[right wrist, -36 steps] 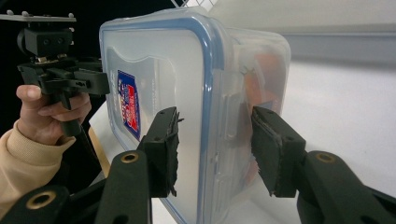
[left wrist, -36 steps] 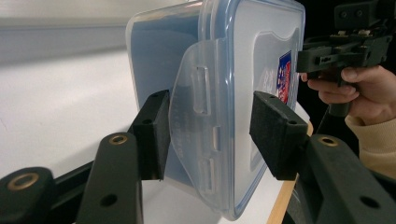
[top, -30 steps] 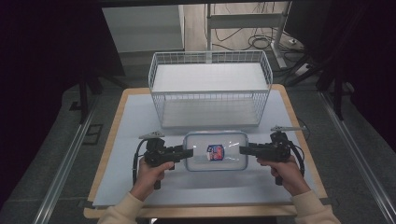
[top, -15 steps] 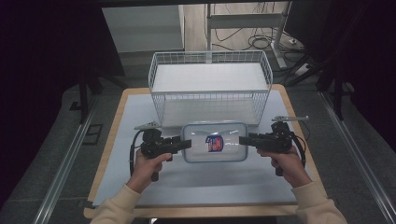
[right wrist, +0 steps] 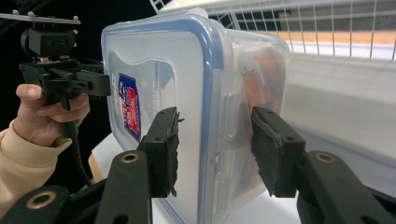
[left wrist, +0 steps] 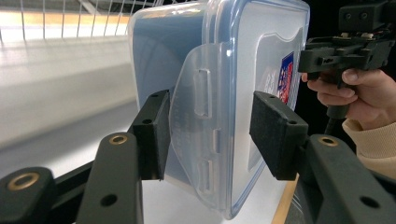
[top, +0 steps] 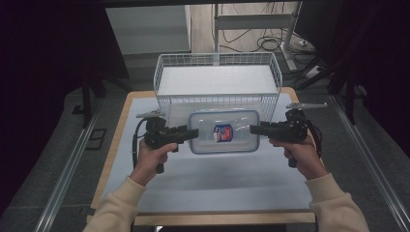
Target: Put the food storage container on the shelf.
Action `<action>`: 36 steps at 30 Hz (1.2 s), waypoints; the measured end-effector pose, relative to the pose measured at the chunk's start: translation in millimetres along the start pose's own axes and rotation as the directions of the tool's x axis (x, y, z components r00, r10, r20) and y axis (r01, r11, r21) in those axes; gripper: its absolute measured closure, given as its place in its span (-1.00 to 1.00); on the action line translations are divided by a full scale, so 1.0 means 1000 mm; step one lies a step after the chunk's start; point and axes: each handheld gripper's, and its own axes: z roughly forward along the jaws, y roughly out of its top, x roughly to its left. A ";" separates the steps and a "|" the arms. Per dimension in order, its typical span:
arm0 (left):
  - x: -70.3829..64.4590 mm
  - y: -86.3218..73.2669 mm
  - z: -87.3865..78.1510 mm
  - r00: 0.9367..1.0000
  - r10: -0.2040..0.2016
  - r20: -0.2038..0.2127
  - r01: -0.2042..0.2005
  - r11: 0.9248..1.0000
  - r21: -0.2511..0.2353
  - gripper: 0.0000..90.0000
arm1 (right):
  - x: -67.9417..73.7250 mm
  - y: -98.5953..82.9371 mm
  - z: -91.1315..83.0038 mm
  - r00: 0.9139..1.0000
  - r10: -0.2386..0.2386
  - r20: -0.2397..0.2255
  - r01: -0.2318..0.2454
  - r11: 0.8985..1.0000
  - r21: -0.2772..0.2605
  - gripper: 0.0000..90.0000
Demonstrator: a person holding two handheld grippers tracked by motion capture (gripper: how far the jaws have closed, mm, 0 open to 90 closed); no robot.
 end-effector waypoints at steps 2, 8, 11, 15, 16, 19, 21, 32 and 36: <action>-0.001 0.008 -0.001 1.000 0.009 -0.004 -0.009 1.000 -0.005 0.10 | 0.000 0.006 -0.001 1.000 -0.004 -0.002 0.004 1.000 -0.007 0.18; -0.002 0.030 -0.005 1.000 0.027 -0.003 -0.027 1.000 -0.011 0.10 | 0.002 0.026 -0.002 1.000 -0.011 -0.003 0.011 1.000 -0.025 0.18; -0.002 0.040 -0.007 1.000 0.028 0.000 -0.028 0.999 -0.023 0.10 | 0.004 0.037 -0.003 1.000 -0.027 0.000 0.027 0.999 -0.031 0.18; 0.000 0.053 -0.008 0.999 0.033 0.002 -0.033 0.999 -0.033 0.10 | 0.005 0.053 -0.003 0.999 -0.043 0.006 0.043 0.998 -0.036 0.18; 0.002 0.056 -0.008 0.999 0.034 0.003 -0.034 0.999 -0.034 0.10 | 0.005 0.056 -0.003 0.999 -0.043 0.008 0.043 0.998 -0.035 0.18; 0.006 0.065 -0.008 1.000 0.026 0.007 -0.026 0.999 -0.038 0.10 | 0.005 0.067 -0.001 0.999 -0.048 0.013 0.048 0.998 -0.030 0.18; 0.009 0.071 -0.007 1.000 0.022 0.008 -0.022 0.999 -0.042 0.10 | 0.004 0.074 0.001 0.999 -0.051 0.015 0.051 0.998 -0.034 0.18; 0.024 0.111 -0.005 1.000 0.014 0.004 -0.014 0.999 -0.053 0.10 | -0.007 0.118 0.010 0.998 -0.056 0.015 0.056 0.998 -0.028 0.18; 0.031 0.125 -0.002 1.000 0.011 -0.004 -0.012 0.999 -0.047 0.10 | -0.014 0.131 0.016 0.999 -0.050 0.013 0.050 0.998 -0.025 0.18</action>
